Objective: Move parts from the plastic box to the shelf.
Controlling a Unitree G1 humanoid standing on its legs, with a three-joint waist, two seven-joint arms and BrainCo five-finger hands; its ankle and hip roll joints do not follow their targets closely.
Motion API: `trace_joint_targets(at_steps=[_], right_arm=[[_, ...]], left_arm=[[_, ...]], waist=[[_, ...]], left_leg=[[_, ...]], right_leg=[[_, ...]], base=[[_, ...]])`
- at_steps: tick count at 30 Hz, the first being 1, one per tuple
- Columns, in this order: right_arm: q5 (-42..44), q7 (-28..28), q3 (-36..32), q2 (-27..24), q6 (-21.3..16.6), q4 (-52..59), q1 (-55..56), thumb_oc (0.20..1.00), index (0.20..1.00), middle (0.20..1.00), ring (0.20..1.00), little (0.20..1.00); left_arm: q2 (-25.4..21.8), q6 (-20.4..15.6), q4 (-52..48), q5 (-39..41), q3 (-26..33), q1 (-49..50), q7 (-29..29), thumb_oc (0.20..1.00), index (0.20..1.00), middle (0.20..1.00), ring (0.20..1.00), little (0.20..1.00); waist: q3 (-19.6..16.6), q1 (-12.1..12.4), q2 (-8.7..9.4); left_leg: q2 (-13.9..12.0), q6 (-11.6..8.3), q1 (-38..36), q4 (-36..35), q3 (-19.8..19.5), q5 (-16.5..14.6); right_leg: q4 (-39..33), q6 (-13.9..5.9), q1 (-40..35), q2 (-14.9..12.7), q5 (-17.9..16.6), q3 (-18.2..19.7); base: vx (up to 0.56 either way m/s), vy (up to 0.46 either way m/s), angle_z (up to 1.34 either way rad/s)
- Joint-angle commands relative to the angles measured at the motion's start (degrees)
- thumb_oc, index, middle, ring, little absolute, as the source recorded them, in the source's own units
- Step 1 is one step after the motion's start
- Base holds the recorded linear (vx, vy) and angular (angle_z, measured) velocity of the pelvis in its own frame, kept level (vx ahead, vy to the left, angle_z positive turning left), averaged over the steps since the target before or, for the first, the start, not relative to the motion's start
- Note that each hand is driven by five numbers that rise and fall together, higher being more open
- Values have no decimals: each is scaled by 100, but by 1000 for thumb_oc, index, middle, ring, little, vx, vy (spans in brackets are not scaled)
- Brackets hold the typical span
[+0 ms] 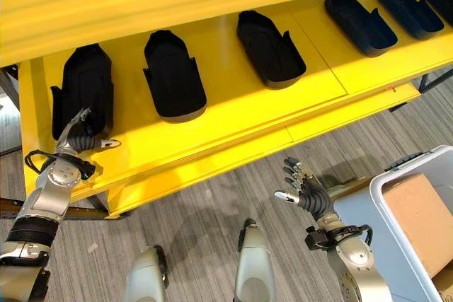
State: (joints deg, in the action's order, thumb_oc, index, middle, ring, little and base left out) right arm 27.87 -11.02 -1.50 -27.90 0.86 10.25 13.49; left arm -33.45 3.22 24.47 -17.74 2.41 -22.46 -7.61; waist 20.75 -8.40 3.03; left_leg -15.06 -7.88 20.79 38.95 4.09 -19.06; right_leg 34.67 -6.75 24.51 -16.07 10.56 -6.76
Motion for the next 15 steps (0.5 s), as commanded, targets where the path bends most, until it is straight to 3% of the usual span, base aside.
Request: trace_joint_targets(at_steps=[1,15], right_arm=[[-8,48,-198,16,-188,331,-70,1000,1000,1000,1000,1000],[-32,186,-137,-61,-250,352,-163,1000,1000,1000,1000,1000]], left_arm=[[144,45,97,444,-95,295,-142,1000,1000,1000,1000,1000],[276,38,-14,342,-91,485,-366,1000,1000,1000,1000,1000]], waist=[[-138,20,110],[-99,41,115]], left_leg=[[-142,3,-203,-314,-93,477],[-145,12,-206,-313,-110,492]], right_leg=[[209,-21,-325,-352,213,211],[227,-13,-343,-354,230,188]], base=[[0,0,0],[0,0,0]])
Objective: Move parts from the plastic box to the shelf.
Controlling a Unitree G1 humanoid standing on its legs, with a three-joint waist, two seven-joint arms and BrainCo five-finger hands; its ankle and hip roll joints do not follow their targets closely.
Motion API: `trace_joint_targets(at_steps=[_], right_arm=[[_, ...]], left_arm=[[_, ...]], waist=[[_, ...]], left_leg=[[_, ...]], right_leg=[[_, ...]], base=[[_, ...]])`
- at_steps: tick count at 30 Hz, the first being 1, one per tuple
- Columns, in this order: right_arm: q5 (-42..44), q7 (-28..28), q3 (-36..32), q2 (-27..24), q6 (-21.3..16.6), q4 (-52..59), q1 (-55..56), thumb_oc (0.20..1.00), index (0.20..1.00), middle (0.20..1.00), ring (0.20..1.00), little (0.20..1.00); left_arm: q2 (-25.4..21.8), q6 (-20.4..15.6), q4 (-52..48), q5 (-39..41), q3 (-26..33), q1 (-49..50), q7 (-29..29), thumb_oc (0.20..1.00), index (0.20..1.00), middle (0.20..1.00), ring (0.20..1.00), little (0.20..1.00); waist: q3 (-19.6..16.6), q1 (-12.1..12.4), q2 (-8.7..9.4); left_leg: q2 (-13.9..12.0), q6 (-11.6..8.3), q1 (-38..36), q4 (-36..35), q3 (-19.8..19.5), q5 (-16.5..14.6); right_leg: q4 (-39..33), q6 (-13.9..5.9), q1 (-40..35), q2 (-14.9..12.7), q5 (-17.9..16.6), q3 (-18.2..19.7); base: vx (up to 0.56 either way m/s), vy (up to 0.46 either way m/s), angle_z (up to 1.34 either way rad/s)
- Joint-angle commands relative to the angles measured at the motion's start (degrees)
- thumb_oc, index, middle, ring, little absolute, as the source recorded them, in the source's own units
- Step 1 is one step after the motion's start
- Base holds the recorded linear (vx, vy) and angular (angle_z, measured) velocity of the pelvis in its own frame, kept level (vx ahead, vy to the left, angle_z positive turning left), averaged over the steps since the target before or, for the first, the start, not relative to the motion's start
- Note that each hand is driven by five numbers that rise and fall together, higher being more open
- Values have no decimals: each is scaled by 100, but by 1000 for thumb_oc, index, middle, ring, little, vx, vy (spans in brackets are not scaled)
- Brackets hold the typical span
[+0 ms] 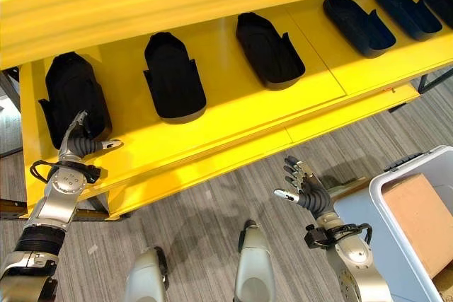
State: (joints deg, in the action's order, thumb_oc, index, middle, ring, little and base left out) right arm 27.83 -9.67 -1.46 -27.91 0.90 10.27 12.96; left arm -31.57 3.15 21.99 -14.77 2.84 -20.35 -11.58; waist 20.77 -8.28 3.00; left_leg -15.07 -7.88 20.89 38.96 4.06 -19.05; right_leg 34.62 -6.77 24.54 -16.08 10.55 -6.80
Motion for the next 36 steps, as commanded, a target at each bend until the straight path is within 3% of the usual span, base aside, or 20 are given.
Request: trace_joint_targets(at_steps=[1,7,14,23,36], right_arm=[[-37,60,-138,-63,-266,344,-112,1000,1000,1000,1000,1000],[-55,59,-169,-87,-276,333,-117,1000,1000,1000,1000,1000],[-102,-40,-264,-134,-267,345,-79,1000,1000,1000,1000,1000],[-131,-149,-344,-105,-221,336,-21,1000,1000,1000,1000,1000],[-162,-229,-379,-75,-100,317,0,1000,1000,1000,1000,1000]], left_arm=[[58,47,204,-25,-138,271,23,1000,1000,1000,1000,1000],[-145,40,94,-447,-255,238,159,1000,1000,1000,1000,1000],[-943,-70,-255,-1826,-715,138,794,1000,1000,1000,1000,1000],[-1236,-63,-437,-2042,-586,337,1225,1000,1000,1000,1000,1000],[-1249,69,-363,-2035,-345,398,1251,1000,1000,1000,1000,1000]], waist=[[-98,29,121],[-111,34,115],[-101,15,85],[-98,56,59],[-140,75,67]], left_leg=[[-144,13,-214,-305,-109,491],[-137,14,-203,-300,-115,481],[-144,17,-193,-242,-110,437],[-137,36,-189,-215,-105,404],[-128,36,-165,-206,-98,392]], right_leg=[[236,-8,-350,-354,232,184],[251,-10,-336,-354,241,190],[278,-33,-340,-362,275,203],[295,-46,-350,-391,278,202],[295,-43,-343,-380,287,219]], base=[[0,0,0],[0,0,0],[0,0,0],[0,0,0],[0,0,0]])
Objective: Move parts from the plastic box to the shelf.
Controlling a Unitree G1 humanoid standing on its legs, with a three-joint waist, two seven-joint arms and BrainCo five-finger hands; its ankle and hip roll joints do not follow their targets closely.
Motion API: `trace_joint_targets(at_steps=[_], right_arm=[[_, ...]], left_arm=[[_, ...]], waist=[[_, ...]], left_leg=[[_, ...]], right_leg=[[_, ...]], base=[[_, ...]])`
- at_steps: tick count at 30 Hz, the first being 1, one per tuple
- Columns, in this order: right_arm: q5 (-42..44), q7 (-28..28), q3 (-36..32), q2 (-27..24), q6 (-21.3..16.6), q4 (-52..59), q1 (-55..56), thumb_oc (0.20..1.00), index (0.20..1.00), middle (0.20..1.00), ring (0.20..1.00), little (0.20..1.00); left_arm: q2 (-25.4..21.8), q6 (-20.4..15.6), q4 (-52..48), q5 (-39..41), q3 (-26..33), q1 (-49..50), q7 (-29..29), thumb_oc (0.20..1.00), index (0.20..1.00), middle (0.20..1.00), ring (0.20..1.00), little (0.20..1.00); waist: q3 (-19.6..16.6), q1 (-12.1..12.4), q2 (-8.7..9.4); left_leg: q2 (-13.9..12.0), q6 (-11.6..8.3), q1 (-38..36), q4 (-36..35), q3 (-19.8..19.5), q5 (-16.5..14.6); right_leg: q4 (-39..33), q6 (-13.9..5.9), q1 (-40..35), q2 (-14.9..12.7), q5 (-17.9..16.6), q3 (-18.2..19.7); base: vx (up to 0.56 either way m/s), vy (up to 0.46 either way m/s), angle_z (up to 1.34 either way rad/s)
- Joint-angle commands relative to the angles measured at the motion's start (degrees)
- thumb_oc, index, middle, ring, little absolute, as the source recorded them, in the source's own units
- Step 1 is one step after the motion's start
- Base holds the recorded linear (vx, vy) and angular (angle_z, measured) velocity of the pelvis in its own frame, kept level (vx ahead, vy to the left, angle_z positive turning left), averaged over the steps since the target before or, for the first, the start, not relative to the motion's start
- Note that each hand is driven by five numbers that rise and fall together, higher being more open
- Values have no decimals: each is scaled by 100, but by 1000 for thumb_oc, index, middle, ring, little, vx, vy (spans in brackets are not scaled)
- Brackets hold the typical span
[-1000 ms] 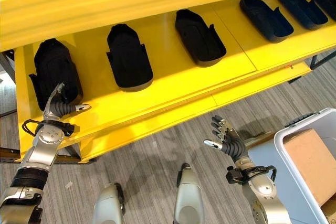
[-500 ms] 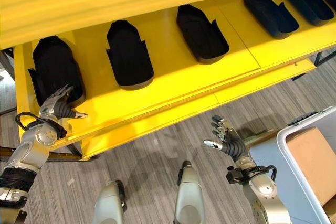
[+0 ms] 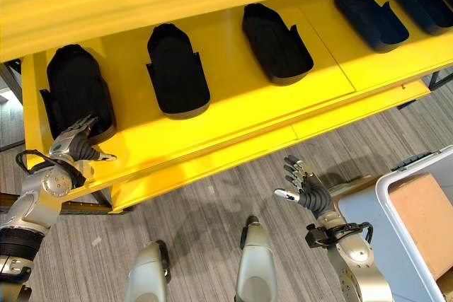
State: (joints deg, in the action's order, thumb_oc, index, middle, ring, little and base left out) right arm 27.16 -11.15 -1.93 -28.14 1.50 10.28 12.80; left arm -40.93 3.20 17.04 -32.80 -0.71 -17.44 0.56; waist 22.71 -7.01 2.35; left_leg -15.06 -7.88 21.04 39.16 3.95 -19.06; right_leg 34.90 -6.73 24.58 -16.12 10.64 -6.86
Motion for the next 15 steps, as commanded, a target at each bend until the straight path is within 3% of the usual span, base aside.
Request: trace_joint_targets(at_steps=[1,15], right_arm=[[-89,-95,-343,-48,-150,308,18,1000,1000,1000,1000,1000],[-125,-132,-365,-56,-129,318,21,1000,1000,1000,1000,1000]], left_arm=[[-333,68,135,-276,1,86,55,1000,1000,1000,1000,1000],[-470,99,279,-557,73,317,156,1000,1000,1000,1000,1000]], waist=[[-334,-56,132],[-315,-41,120]], left_leg=[[-130,41,-169,-207,-86,388],[-112,69,-131,-153,-72,362]], right_leg=[[286,-42,-334,-376,285,232],[304,-41,-283,-373,272,266]], base=[[0,0,0],[0,0,0]])
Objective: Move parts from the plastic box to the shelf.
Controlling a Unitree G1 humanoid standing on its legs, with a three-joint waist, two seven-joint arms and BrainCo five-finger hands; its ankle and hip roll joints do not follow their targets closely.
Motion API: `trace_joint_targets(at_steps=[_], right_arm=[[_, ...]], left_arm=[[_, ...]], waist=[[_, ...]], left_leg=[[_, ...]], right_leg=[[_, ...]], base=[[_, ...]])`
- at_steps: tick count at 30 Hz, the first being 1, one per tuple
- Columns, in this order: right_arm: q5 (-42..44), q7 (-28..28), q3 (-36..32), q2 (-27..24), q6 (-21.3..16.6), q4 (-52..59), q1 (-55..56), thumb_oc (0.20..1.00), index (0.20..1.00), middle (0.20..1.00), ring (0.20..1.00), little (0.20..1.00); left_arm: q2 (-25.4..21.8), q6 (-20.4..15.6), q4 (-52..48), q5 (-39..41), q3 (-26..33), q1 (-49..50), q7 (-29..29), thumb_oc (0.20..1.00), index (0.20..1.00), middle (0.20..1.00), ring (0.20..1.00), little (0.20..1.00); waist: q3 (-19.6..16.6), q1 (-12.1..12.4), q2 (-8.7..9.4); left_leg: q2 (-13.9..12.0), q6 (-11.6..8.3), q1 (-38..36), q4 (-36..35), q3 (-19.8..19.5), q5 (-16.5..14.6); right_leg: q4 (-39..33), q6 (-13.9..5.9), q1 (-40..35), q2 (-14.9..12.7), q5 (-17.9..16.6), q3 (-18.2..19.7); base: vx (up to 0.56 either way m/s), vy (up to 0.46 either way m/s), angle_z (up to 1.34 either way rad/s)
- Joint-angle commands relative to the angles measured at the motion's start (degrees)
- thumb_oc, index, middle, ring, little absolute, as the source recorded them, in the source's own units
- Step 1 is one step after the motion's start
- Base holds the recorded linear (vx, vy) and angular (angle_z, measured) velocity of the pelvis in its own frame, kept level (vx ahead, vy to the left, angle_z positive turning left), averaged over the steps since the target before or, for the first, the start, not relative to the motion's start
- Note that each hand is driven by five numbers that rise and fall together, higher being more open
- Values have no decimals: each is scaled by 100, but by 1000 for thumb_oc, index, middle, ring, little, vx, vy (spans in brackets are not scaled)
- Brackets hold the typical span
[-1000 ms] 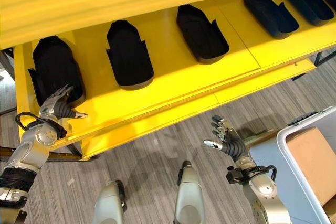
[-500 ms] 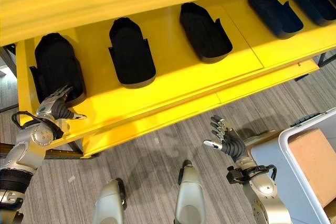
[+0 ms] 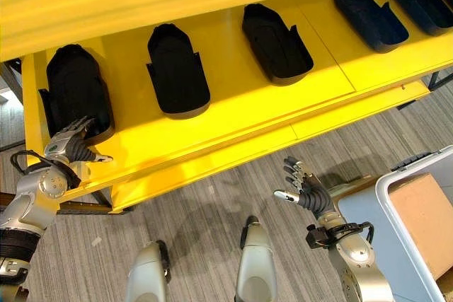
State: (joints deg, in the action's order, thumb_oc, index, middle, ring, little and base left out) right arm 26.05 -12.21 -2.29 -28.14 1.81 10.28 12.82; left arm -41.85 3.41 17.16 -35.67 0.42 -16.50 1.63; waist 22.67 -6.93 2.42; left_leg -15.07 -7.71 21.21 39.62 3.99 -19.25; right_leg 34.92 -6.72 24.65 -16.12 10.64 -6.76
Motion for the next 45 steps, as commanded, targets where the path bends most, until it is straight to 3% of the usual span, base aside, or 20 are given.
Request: trace_joint_targets(at_steps=[1,10,15,17,21,28,29,34,36,40,45], right_arm=[[-19,-31,-331,-56,-168,314,22,1000,1000,1000,1000,1000],[37,19,-318,-80,-297,274,7,1000,1000,1000,1000,1000],[35,68,-315,-53,-447,134,-5,1000,1000,1000,1000,1000],[33,137,-349,-33,-511,47,-73,1000,1000,1000,1000,1000],[7,176,-337,-34,-552,21,-127,1000,1000,1000,1000,1000],[-15,227,-255,-16,-634,21,-265,1000,1000,1000,1000,1000],[-12,246,-224,12,-669,51,-278,1000,1000,1000,1000,1000],[-3,224,-161,35,-693,85,-277,1000,1000,1000,1000,1000],[-26,182,-132,47,-696,163,-279,1000,1000,1000,1000,1000],[-75,191,-83,58,-737,190,-301,1000,1000,1000,1000,1000],[-89,178,-50,16,-855,197,-324,1000,1000,1000,1000,1000]], left_arm=[[-386,68,309,-254,-1,276,36,1000,1000,1000,1000,1000],[-598,-109,472,194,-27,-8,-209,1000,1000,1000,1000,1000],[-798,-418,-488,1073,331,-310,-704,1000,1000,1000,1000,1000],[-678,-589,-1043,1660,656,-224,-901,1000,1000,1000,1000,1000],[-538,-705,-1373,1961,810,-103,-973,1000,1000,1000,1000,1000],[1,-1083,-1869,3192,1075,183,-1010,1000,1000,1000,1000,1000],[253,-1240,-2060,3888,1104,314,-983,1000,1000,1000,1000,1000],[525,-1387,-2374,4723,1179,657,-829,1000,1000,1000,1000,1000],[846,-1432,-2829,5597,1173,1346,-428,1000,1000,1000,1000,1000],[1085,-1432,-3039,6226,1118,1839,-176,1000,1000,1000,1000,1000],[1468,-1329,-3399,6890,711,2664,372,1000,1000,1000,1000,1000]], waist=[[-310,-37,111],[-331,-62,113],[-383,-52,90],[-413,-24,66],[-426,-11,61],[-449,0,53],[-433,10,59],[-424,22,41],[-379,81,-17],[-382,109,-76],[-488,198,-252]], left_leg=[[-114,52,-147,-192,-71,381],[-101,44,-165,-194,-73,396],[-110,22,-177,-229,-95,408],[-110,23,-182,-241,-114,416],[-106,21,-184,-241,-120,420],[-125,26,-214,-262,-123,437],[-119,21,-250,-297,-126,455],[-128,17,-327,-384,-132,496],[-153,-6,-540,-635,-166,627],[-155,-11,-774,-972,-171,813],[-249,-59,-1201,-1840,-177,1307]], right_leg=[[306,-41,-289,-374,268,256],[304,-53,-323,-387,259,257],[305,-56,-322,-370,263,256],[310,-50,-327,-354,275,247],[319,-42,-324,-347,273,254],[310,-19,-345,-322,264,271],[294,-15,-373,-317,252,264],[250,-1,-438,-288,235,241],[159,7,-656,-246,231,178],[-6,23,-867,-185,172,89],[-367,32,-1220,-59,142,-178]], base=[[0,0,0],[0,0,0],[0,0,0],[0,0,0],[0,0,0],[0,0,0],[0,0,0],[7,-12,0],[53,-75,0],[33,-47,5],[53,-77,11]])
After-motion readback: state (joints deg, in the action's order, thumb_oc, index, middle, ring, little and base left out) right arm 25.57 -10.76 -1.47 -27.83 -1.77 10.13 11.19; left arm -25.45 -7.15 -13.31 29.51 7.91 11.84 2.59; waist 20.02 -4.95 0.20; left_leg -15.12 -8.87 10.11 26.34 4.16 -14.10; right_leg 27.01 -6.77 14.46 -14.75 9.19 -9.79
